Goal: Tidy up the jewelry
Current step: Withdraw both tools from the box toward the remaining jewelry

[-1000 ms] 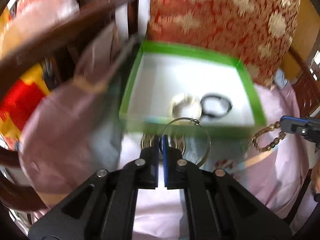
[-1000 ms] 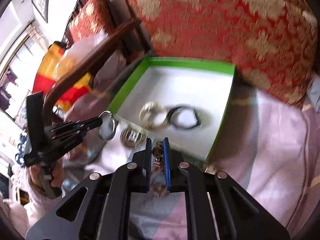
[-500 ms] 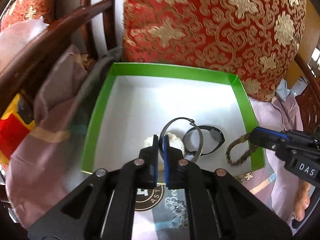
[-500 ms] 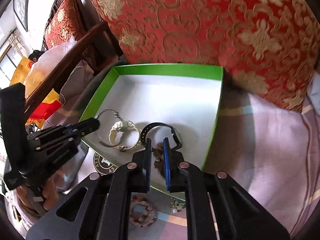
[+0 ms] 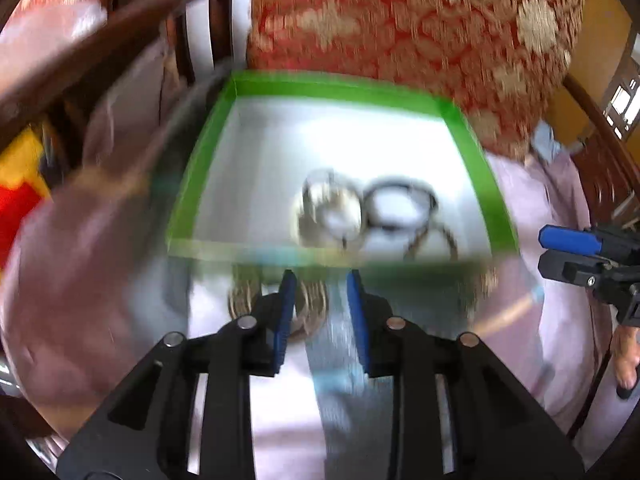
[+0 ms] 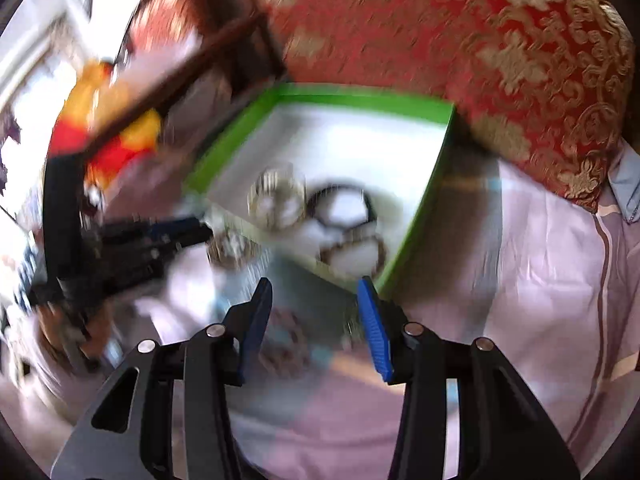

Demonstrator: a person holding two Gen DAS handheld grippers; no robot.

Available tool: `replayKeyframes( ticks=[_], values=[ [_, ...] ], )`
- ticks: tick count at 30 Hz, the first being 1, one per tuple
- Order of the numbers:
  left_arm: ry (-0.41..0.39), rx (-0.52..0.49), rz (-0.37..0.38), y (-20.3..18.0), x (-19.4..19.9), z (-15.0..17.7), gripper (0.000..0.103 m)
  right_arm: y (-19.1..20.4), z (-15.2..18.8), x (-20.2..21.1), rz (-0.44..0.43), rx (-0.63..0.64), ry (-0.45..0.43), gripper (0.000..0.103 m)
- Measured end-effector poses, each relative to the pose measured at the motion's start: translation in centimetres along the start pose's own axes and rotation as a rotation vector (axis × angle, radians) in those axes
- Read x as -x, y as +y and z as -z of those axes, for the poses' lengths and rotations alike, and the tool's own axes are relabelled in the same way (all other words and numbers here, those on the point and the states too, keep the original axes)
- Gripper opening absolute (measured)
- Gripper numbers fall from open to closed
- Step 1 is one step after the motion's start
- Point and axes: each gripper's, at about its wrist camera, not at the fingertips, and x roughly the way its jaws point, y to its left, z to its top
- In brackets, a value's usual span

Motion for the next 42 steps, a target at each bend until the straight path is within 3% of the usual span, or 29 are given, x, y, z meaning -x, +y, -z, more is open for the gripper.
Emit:
replayKeyframes(
  ticks=[5,9,12,15,17,21,26,31,34,35,37,39,42],
  values=[
    [0.114,-0.002,0.014,-0.7,-3.1,3.2,0.027,-0.9,1.9,-4.4,0.05,-0.048,0.134,0.045],
    [0.153,-0.04,0.032,-2.3,-4.4,4.0,0.028,-1.4,1.8,-5.1,0.087,-0.084,0.081,0.045],
    [0.187,-0.079,0.03,-3.8,-5.7,4.6,0.035,-1.0,1.7,-5.8,0.026,-0.094,0.08,0.045],
    [0.18,-0.119,-0.011,-4.4,-5.7,4.8,0.035,0.6,2.0,-6.6,-0.111,-0.06,0.141,0.04],
    [0.186,-0.118,-0.033,-4.1,-5.6,4.8,0.033,1.4,2.2,-6.2,-0.142,-0.016,0.157,0.039],
    [0.193,-0.068,-0.089,-1.9,-5.2,4.8,0.029,0.6,1.7,-4.1,-0.087,-0.025,0.087,0.039],
    [0.174,-0.016,-0.043,-0.4,-4.5,4.4,0.029,-2.0,1.9,-5.5,0.022,-0.132,0.08,0.039],
    [0.179,-0.04,-0.046,-1.4,-5.4,4.3,0.043,-0.8,1.8,-6.5,0.096,-0.115,0.03,0.039],
    [0.173,-0.078,-0.081,-2.2,-5.7,4.6,0.043,-0.1,2.1,-6.3,0.104,-0.068,0.052,0.028],
    [0.175,-0.076,-0.081,-2.3,-5.7,4.6,0.042,-0.1,2.1,-6.2,0.081,-0.067,0.066,0.025],
    [0.176,-0.065,-0.077,-2.0,-5.5,4.7,0.031,0.0,2.2,-6.0,0.078,-0.056,0.077,0.024],
    [0.181,-0.052,-0.063,-2.0,-5.7,4.2,0.012,0.1,2.3,-5.8,0.075,-0.049,0.068,0.023],
    [0.181,-0.027,-0.034,-0.8,-4.9,4.2,0.007,-0.2,2.1,-4.4,0.045,-0.055,0.027,0.023]
  ],
)
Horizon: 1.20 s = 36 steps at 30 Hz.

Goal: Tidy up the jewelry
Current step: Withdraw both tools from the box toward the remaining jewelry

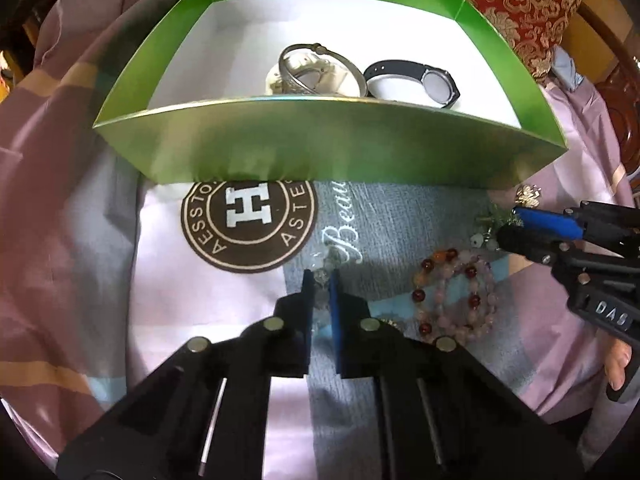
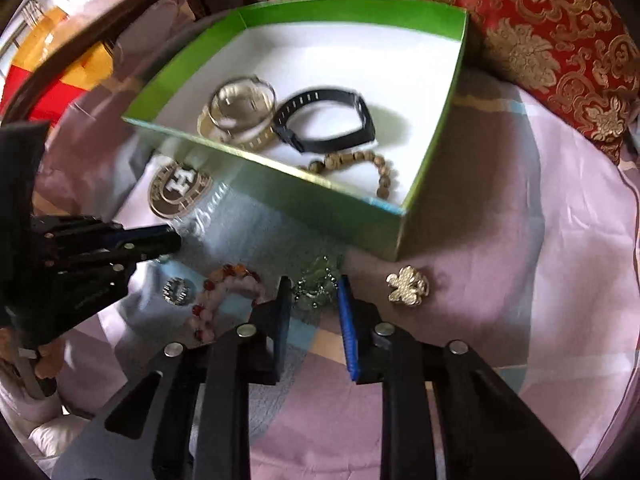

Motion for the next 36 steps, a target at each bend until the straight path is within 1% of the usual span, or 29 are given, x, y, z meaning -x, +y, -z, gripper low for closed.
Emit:
replayKeyframes(
  ticks=[5,7,10,14,17,19,22,24,26,27,28,31,35,36],
  values=[
    [-0.068,0.01,0.015,1.7,3.2,0.5,0.007,-1.2,0.0,2.0,-0.06,-0.022,-0.051,0.023],
    [-0.084,0.015,0.02,2.4,4.4,0.7,0.007,-1.2,-0.2,1.9,-0.059,-0.023,-0.047,0.023],
    [-0.088,0.012,0.033,2.4,4.7,0.3,0.007,-1.1,-0.1,1.2,-0.037,-0.021,-0.018,0.023],
    [-0.071,0.007,0.045,1.6,4.0,0.4,0.007,-0.8,-0.4,0.9,-0.062,-0.031,-0.023,0.024],
    [-0.064,0.002,0.041,0.1,2.8,0.0,0.007,-1.0,-0.3,0.4,-0.039,-0.036,0.0,0.024],
    [-0.062,0.001,0.04,-0.6,2.5,-0.1,0.007,-1.5,-0.3,0.1,-0.018,-0.061,0.014,0.03],
    [-0.061,0.007,0.027,-0.4,2.3,-0.1,0.008,-2.4,-0.4,0.3,0.002,-0.088,0.013,0.03],
    [-0.055,0.012,0.029,-0.2,2.2,-0.1,0.008,-3.5,-0.4,0.6,0.058,-0.114,0.008,0.03],
    [-0.046,0.016,0.025,-0.1,2.0,0.1,0.008,-4.5,-0.3,0.4,0.147,-0.142,0.008,0.03],
    [-0.044,0.015,0.025,-0.1,1.9,0.1,0.008,-4.8,-0.3,0.2,0.153,-0.153,0.013,0.03],
    [-0.04,0.013,0.028,-0.2,1.8,0.2,0.008,-4.9,-0.3,-0.2,0.139,-0.16,0.021,0.031],
    [-0.028,0.006,0.031,-0.4,1.5,0.4,0.008,-3.6,-0.3,-1.2,0.132,-0.116,0.029,0.031],
    [-0.019,0.002,0.032,-0.6,1.1,0.2,0.01,-1.7,0.0,-2.3,0.182,-0.038,0.043,0.03],
    [-0.018,0.003,0.031,-0.5,1.0,0.1,0.01,-1.4,0.0,-2.3,0.172,-0.029,0.049,0.023]
  ],
)
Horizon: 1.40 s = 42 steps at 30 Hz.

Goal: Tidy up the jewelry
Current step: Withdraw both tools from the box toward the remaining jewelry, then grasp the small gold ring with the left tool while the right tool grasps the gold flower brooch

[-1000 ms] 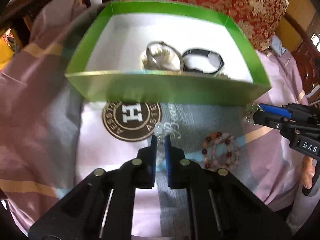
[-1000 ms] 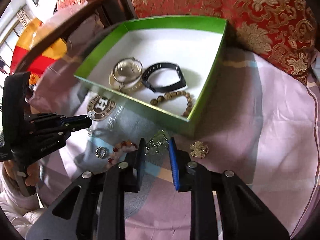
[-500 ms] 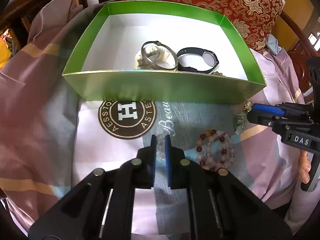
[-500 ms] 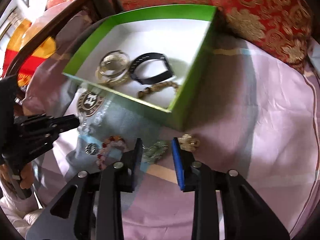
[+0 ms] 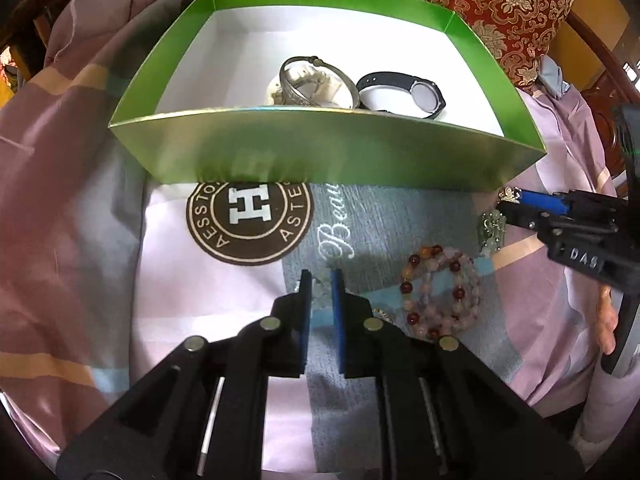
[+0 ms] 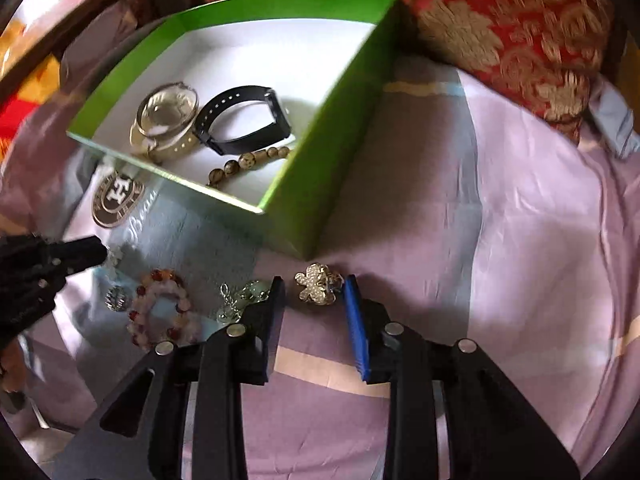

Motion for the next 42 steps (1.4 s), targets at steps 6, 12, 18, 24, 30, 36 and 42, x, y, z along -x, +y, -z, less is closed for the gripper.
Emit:
replayKeyframes(
  ticks=[6,12,18,24,30,36,42],
  values=[
    [-0.011,0.016,-0.018,0.7,0.2,-0.1,0.041,-0.2,0.1,0.5,-0.03,-0.02,-0.001,0.019],
    [-0.011,-0.024,-0.003,0.0,0.6,0.4,0.047,-1.3,0.3,0.7,-0.037,-0.028,0.003,0.019],
    [0.019,-0.119,0.047,-2.8,0.7,2.4,0.035,-1.2,0.1,0.8,-0.041,-0.02,0.006,0.019],
    [0.04,-0.144,0.05,-4.0,-0.2,3.5,0.035,-0.7,0.2,0.3,-0.042,-0.016,0.014,0.019],
    [0.031,-0.128,0.06,-3.9,-0.6,2.8,0.036,-0.4,0.1,0.0,-0.043,-0.005,0.017,0.019],
    [0.027,-0.122,0.064,-3.8,-0.6,2.3,0.021,-0.4,0.0,0.9,-0.072,0.0,-0.001,0.019],
    [-0.018,-0.1,0.06,-2.8,1.3,1.8,0.021,-1.2,-0.1,2.7,-0.147,-0.013,-0.044,0.019]
  ],
)
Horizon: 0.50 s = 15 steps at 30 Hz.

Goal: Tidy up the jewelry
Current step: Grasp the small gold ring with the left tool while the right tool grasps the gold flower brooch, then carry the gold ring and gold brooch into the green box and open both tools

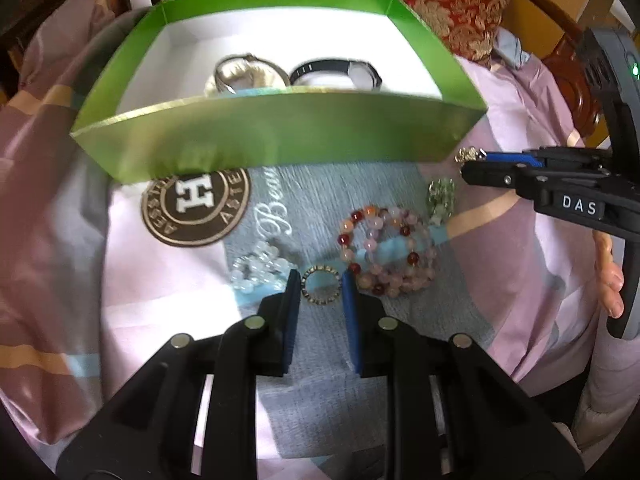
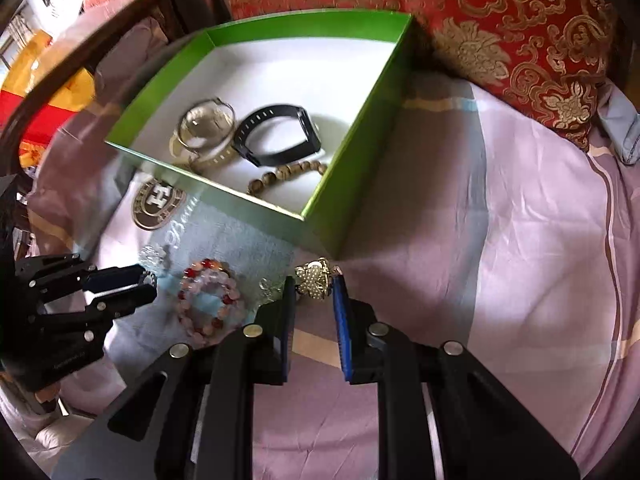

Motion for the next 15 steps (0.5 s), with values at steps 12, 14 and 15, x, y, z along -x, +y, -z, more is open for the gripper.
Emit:
replayKeyframes(
  ticks=[12,14,15],
  values=[
    [-0.154,0.03,-0.04,2.2,4.8,-3.6,0.021,2.9,-4.1,4.4,-0.168,0.035,-0.146,0.019],
    [-0.198,0.035,-0.046,2.8,5.6,-4.9,0.021,2.5,-5.9,4.5,-0.178,0.005,-0.174,0.019],
    [-0.213,0.042,-0.05,3.1,5.7,-5.6,0.021,2.4,-6.4,4.2,-0.171,-0.003,-0.177,0.019]
  ],
)
